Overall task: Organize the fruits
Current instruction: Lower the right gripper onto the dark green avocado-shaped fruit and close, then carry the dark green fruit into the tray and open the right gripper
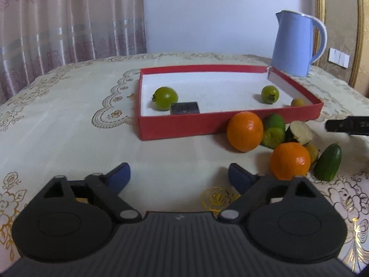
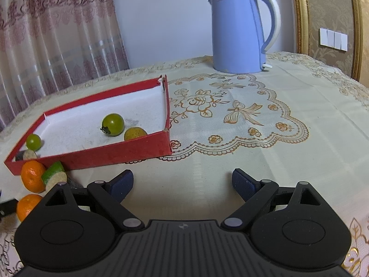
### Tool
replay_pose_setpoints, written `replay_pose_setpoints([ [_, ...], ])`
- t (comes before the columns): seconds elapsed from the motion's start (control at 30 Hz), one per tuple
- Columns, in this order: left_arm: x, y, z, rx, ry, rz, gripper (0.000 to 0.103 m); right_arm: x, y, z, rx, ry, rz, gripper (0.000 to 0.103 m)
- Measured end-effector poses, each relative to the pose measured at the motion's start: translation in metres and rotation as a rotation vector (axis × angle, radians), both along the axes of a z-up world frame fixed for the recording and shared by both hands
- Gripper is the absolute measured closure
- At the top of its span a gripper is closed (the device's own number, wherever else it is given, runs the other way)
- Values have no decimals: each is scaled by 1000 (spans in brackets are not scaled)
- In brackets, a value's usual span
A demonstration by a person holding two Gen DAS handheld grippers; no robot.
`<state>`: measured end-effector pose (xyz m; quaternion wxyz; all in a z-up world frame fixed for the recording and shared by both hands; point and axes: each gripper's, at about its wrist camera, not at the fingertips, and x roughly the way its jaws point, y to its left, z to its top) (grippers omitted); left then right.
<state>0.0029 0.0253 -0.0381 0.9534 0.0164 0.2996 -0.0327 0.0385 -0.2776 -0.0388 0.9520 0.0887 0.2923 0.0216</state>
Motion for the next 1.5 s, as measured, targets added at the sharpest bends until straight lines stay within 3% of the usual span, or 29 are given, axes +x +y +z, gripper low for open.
replay_pose_setpoints([
  [0.2, 2, 0, -1, -1, 11, -2, 9, -32, 1, 4, 84, -9, 111, 10],
  [0.57, 5, -2, -1, -3, 26, -7, 2, -74, 60, 27, -89, -114, 305, 11],
  [0.6, 5, -2, -1, -3, 26, -6, 1, -75, 64, 26, -102, -118, 314, 14],
  [0.67, 5, -1, -1, -2, 26, -7, 1, -75, 68, 25, -115, -111, 328, 34],
  [0.73, 5, -1, -1, -3, 27, -6, 1, -71, 72, 24, -114, -91, 345, 41],
  [0.83, 5, -2, -1, -2, 27, -5, 0, -66, 75, 19, -118, -71, 347, 43],
  [1.03, 5, -1, -1, -3, 29, -3, 0, -63, 85, 9, -111, -55, 377, 72],
  [1.27, 6, -1, -1, -3, 29, -3, 0, -73, 90, 9, -149, -89, 367, 73],
  [1.5, 6, -1, -1, -3, 28, -3, 0, -71, 70, 22, -138, -123, 277, 73],
])
